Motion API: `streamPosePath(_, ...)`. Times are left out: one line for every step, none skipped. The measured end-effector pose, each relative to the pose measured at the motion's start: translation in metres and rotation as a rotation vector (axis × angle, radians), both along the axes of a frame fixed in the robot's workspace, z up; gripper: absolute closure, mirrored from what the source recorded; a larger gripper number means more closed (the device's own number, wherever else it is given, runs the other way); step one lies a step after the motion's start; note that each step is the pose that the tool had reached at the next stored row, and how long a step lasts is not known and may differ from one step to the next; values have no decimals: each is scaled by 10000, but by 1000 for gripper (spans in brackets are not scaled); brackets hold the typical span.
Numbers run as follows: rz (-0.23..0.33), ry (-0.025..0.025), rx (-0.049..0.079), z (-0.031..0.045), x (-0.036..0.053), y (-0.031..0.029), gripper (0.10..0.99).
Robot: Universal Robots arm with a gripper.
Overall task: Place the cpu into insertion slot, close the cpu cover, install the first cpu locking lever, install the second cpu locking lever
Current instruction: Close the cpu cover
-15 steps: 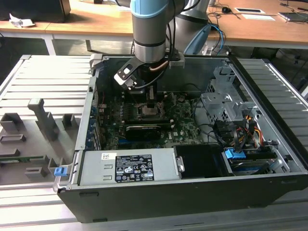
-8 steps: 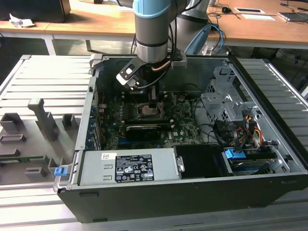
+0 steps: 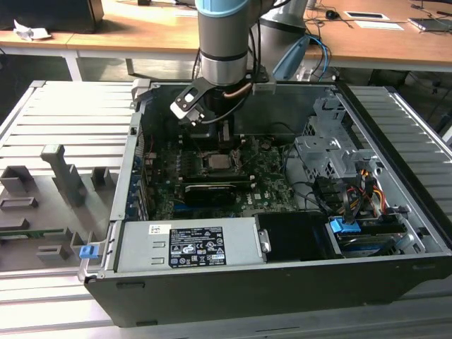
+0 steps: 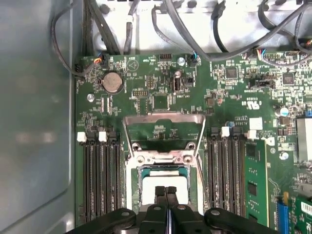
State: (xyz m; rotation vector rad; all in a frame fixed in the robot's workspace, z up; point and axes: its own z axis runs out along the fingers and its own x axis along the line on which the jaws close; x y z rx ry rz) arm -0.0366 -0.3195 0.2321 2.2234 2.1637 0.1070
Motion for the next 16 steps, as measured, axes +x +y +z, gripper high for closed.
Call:
streamPosePath(1, 0, 1, 0, 35, 0, 980)
streamPosePath(0, 2, 2, -1, 60, 0, 980)
streamPosePath(0, 2, 1, 0, 62, 0, 980)
streamPosePath(-1, 2, 0, 7, 63, 0, 980)
streamPosePath(0, 2, 1, 31, 63, 0, 980)
streamPosePath(0, 1, 4, 46, 63, 0, 980)
streamPosePath(2, 1, 4, 46, 70, 0, 980)
streamPosePath(-1, 2, 2, 47, 101, 0, 980)
streamPosePath(0, 5, 2, 47, 122, 0, 980)
streamPosePath(1, 9, 2, 47, 139, 0, 980)
streamPosePath(0, 22, 2, 47, 176, 0, 980)
streamPosePath(0, 43, 2, 47, 218, 0, 980)
streamPosePath(1, 49, 2, 47, 236, 0, 980)
streamPosePath(1, 55, 2, 47, 256, 0, 980)
streamPosePath(0, 62, 2, 47, 287, 0, 980)
streamPosePath(-1, 64, 3, 47, 301, 0, 980)
